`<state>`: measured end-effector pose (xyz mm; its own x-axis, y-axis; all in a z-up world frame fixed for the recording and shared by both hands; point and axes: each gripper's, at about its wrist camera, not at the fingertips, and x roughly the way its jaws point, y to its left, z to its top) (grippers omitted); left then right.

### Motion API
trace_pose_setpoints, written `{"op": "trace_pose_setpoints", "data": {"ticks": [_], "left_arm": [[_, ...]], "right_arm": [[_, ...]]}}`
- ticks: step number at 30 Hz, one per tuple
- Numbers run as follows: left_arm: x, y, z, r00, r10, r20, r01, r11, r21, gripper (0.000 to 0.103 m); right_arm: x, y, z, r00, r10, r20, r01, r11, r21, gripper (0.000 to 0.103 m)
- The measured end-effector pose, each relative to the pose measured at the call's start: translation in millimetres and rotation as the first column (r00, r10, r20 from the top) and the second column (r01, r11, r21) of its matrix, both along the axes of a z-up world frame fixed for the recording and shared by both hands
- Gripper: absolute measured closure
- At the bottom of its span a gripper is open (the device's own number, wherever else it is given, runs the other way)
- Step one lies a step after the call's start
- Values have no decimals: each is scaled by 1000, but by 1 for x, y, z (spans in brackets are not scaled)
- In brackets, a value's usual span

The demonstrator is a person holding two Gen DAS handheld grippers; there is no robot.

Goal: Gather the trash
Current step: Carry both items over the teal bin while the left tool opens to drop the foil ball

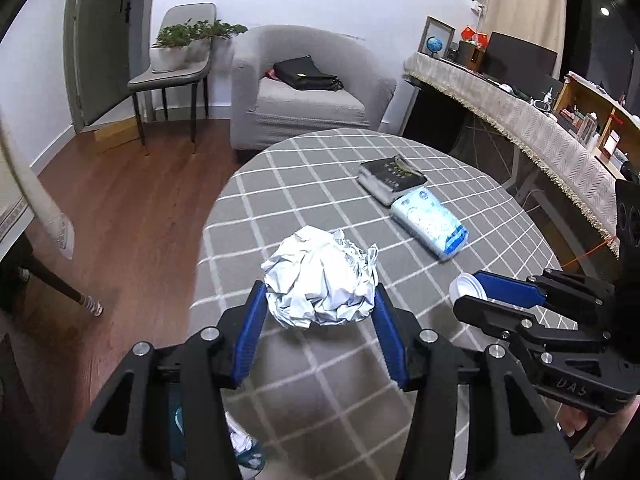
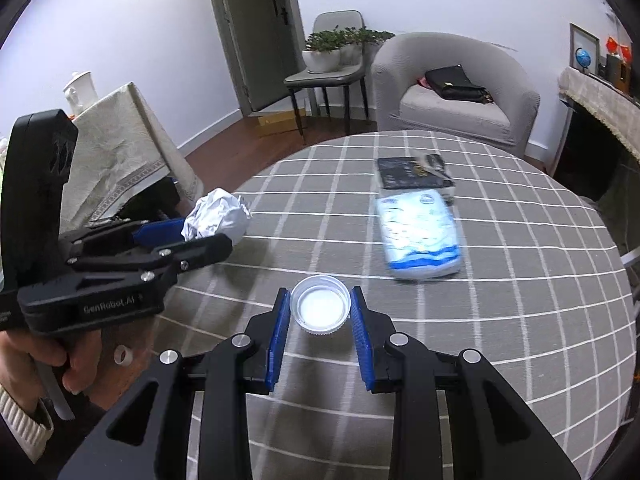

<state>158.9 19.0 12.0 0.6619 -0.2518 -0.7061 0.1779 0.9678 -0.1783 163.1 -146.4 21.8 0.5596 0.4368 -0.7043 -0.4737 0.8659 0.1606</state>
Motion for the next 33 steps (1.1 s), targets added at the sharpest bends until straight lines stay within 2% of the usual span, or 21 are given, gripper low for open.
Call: {"op": "trace_pose_setpoints", "data": {"ticks": [11,21,27,33], "left_arm": [[-49,47,3,998,62,4,-62,998,15,47],[-60,93,-38,989,131,-68,-130,991,10,47],[-64,121,-57,981,163,-105,-163,987,12,47],[-66,150,-76,966,189,-175,-192,981,-1,47]], "right_arm": [[-26,40,-1,999,41,10,-41,999,6,73],[-35,73,1,997,75,33,-75,997,21,73],[-40,106,5,990,130,56,-132,991,27,73],[-39,143,-7,983,178,32,-179,984,5,73]]}}
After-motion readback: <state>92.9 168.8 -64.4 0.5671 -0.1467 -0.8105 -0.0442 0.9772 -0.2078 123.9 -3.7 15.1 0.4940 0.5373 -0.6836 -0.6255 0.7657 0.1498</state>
